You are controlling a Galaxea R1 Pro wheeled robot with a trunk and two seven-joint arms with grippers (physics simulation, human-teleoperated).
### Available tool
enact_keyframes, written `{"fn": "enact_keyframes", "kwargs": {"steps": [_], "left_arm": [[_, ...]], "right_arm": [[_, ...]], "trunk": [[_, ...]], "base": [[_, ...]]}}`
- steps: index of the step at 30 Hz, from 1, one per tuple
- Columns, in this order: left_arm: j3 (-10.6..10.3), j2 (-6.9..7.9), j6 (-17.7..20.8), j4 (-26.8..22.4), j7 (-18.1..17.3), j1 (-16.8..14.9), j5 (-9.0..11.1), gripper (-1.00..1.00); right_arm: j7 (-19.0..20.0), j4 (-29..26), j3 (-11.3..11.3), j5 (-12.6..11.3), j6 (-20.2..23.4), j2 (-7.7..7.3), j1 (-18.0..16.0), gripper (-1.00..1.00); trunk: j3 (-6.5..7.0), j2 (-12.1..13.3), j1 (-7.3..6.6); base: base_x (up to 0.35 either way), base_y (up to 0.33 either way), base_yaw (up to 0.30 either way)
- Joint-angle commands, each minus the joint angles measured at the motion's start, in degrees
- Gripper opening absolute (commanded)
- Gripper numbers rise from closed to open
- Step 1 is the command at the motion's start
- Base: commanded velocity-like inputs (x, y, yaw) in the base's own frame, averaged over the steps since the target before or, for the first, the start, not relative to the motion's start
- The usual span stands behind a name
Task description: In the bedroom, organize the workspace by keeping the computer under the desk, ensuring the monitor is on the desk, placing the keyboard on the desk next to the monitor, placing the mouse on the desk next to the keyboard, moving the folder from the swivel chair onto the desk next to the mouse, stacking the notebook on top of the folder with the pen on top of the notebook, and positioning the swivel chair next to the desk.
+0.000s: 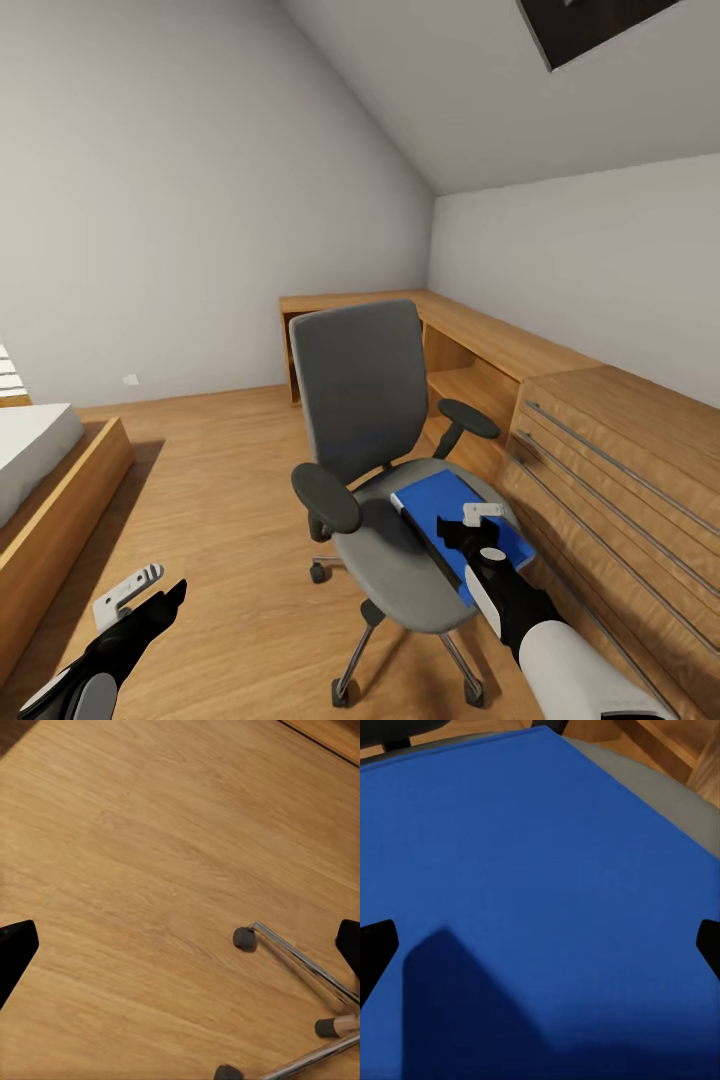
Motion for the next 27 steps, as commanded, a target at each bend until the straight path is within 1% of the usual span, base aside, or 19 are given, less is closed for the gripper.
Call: {"fn": "enact_keyframes", "kwargs": {"steps": [1,20,27], "left_arm": [[0.1,-0.03,0.2,-0.1,0.4,0.0,0.6,1.00],[0.3,-0.03,0.4,-0.1,0.5,0.0,0.6,1.00],[0.4,-0.03,0.4,-0.1,0.6,0.0,0.6,1.00]], "right_arm": [[-0.2,0.0,0.0,0.2,0.2,0.02,0.0,1.00],[-0.2,0.0,0.0,0.2,0.2,0.02,0.0,1.00],[-0.2,0.0,0.0,0.2,0.3,0.02,0.0,1.00]], "trunk": [[-0.06,0.0,-0.01],[-0.06,0.0,-0.01],[-1.31,-2.8,1.53]], "base": [[-0.012,0.000,0.000],[-0.002,0.000,0.000],[0.000,0.000,0.000]]}}
